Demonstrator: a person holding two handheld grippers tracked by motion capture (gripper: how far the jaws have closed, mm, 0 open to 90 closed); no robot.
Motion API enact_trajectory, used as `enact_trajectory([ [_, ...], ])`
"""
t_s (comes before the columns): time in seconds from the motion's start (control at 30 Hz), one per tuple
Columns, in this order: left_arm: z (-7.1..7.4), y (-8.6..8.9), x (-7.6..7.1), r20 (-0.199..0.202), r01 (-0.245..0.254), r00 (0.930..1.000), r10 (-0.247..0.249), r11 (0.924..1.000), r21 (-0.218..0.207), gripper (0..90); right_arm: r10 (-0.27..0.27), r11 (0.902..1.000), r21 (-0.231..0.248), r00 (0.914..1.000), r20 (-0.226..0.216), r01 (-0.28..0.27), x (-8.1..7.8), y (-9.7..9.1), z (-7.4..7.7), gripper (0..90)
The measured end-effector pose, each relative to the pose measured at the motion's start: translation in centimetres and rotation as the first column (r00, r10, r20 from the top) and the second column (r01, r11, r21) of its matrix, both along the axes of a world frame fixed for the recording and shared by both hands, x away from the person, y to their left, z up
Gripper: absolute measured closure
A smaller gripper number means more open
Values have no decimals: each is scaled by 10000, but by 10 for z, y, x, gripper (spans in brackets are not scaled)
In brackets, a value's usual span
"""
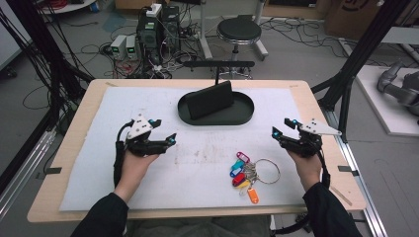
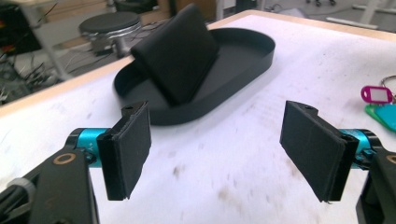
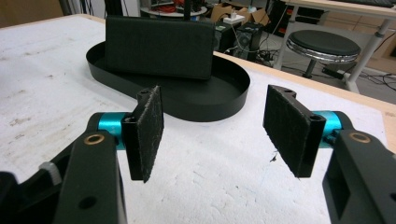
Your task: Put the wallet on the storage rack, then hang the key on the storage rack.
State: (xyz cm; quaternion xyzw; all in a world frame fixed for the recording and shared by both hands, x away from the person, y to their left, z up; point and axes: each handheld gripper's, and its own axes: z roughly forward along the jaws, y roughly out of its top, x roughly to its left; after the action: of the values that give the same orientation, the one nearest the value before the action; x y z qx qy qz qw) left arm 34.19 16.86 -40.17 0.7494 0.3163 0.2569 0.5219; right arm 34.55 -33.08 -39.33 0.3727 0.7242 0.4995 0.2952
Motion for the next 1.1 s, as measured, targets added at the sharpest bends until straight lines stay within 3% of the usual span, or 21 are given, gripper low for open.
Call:
enact_trajectory([
  [0.03,-1,11,-9,-11,-190,9998,190,9998,49,247,26,10000,-40,10000,-27,-26,0,0,-1,387],
  [0.07,-1,11,-9,-11,-190,9998,190,9998,49,247,26,10000,-40,10000,-27,-26,0,0,-1,387],
  [0.17,-3,28,-21,74,-407,9991,410,9985,-374,247,-31,10000,-8,10000,-65,31,2,-1,-2,384],
  [0.23,-7,44,-31,372,-844,9956,863,9952,-490,248,-52,10000,-11,10000,-84,52,2,-1,-2,384],
  [0.27,-7,44,-31,372,-844,9956,863,9952,-490,248,-52,10000,-11,10000,-84,52,2,-1,-2,384],
  [0.3,-11,53,-37,502,-992,9934,1030,9924,-730,247,-97,10000,-6,9999,-88,96,2,-1,-2,383],
  [0.5,-17,67,-47,640,-1362,9874,1445,9835,-1188,247,-64,10000,-73,9999,-82,64,0,2,-1,380],
  [0.63,-14,68,-48,396,-1273,9905,1320,9863,-1045,247,71,10000,-5,10000,-57,-71,-2,2,0,367],
  [0.7,-13,65,-48,283,-1071,9934,1115,9861,-1270,247,92,9999,57,9999,-61,-91,-3,2,1,355],
  [0.87,-11,57,-46,237,-510,9982,545,9900,-1318,247,290,9991,318,9989,-374,-278,-8,0,6,286],
  [0.93,-10,54,-46,300,-573,9976,621,9884,-1403,247,417,9988,294,9979,-490,-403,-12,0,10,227],
  [1.1,-11,56,-43,182,-754,9967,788,9868,-1432,248,810,9966,199,9952,-541,-801,-25,-3,10,217],
])
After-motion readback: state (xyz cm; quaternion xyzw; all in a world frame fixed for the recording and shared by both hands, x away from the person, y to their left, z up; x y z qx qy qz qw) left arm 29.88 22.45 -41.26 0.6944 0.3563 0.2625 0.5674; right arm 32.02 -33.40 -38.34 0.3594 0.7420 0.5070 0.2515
